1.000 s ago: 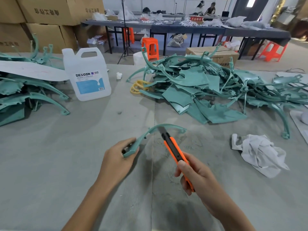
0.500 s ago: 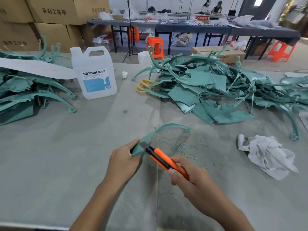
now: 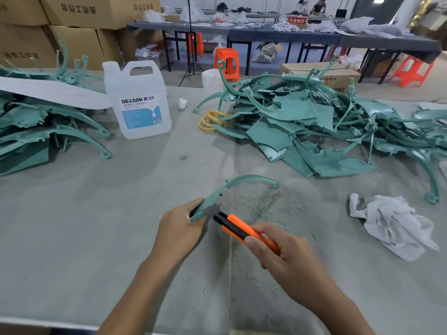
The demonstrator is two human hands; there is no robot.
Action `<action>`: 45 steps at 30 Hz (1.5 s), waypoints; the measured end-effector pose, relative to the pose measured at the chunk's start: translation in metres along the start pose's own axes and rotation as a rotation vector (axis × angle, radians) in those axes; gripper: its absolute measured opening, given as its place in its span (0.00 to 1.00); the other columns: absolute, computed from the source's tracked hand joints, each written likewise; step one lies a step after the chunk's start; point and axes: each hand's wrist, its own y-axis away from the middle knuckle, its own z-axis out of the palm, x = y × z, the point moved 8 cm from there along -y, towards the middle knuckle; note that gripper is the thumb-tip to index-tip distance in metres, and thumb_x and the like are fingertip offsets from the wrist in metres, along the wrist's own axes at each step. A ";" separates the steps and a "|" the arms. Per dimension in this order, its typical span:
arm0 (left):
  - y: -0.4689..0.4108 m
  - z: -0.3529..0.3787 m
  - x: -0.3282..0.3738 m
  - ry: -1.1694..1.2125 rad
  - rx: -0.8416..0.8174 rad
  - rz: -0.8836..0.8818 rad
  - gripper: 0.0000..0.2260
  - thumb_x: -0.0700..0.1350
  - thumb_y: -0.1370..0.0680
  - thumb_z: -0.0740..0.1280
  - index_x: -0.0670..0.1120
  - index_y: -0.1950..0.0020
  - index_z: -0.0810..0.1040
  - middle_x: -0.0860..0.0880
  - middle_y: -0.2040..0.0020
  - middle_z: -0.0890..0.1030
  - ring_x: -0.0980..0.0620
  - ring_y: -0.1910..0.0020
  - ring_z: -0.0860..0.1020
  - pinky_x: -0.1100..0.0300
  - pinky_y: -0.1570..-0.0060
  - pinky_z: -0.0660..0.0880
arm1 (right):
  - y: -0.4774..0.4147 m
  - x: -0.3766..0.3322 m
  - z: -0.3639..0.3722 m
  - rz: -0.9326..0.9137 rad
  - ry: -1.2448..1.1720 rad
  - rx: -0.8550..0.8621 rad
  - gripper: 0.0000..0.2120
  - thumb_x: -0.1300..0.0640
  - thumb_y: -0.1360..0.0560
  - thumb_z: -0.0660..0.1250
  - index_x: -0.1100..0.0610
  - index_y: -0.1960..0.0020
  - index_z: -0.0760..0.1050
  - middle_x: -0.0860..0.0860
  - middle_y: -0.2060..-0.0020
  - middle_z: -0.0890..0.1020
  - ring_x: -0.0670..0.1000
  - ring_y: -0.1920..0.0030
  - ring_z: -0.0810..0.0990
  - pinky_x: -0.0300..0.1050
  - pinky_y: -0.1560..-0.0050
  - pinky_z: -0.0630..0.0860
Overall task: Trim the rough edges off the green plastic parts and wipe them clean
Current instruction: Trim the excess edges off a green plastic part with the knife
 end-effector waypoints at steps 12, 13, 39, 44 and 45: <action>-0.003 0.001 -0.007 -0.014 0.000 -0.018 0.13 0.57 0.26 0.59 0.61 0.46 0.79 0.58 0.64 0.80 0.54 0.63 0.77 0.60 0.62 0.73 | -0.002 -0.001 0.008 0.063 0.005 0.018 0.18 0.28 0.27 0.57 0.38 0.48 0.74 0.49 0.67 0.81 0.49 0.71 0.77 0.55 0.66 0.77; -0.004 0.002 -0.008 -0.017 -0.001 -0.023 0.11 0.56 0.25 0.61 0.61 0.46 0.80 0.58 0.65 0.79 0.54 0.64 0.76 0.61 0.64 0.71 | -0.002 -0.001 0.008 0.067 0.015 0.029 0.19 0.27 0.28 0.56 0.38 0.49 0.74 0.48 0.67 0.81 0.49 0.71 0.77 0.54 0.66 0.77; 0.000 0.002 -0.004 0.003 0.015 -0.012 0.13 0.59 0.27 0.59 0.66 0.43 0.75 0.56 0.63 0.82 0.53 0.60 0.79 0.58 0.60 0.74 | -0.005 0.003 0.003 0.024 0.271 0.043 0.25 0.24 0.26 0.46 0.44 0.56 0.65 0.44 0.67 0.77 0.48 0.69 0.74 0.42 0.70 0.65; 0.006 0.008 -0.008 -0.113 0.031 -0.008 0.19 0.50 0.20 0.65 0.60 0.29 0.74 0.51 0.46 0.85 0.45 0.50 0.81 0.58 0.58 0.68 | -0.040 0.032 -0.026 0.130 0.443 0.198 0.23 0.29 0.24 0.44 0.44 0.59 0.66 0.46 0.74 0.74 0.43 0.75 0.72 0.41 0.75 0.63; 0.007 0.008 -0.008 -0.124 0.030 -0.006 0.20 0.49 0.20 0.64 0.60 0.28 0.73 0.50 0.46 0.85 0.45 0.50 0.81 0.59 0.58 0.67 | -0.051 0.041 -0.035 0.156 0.463 0.220 0.22 0.30 0.22 0.46 0.46 0.57 0.67 0.46 0.72 0.75 0.44 0.73 0.73 0.43 0.75 0.65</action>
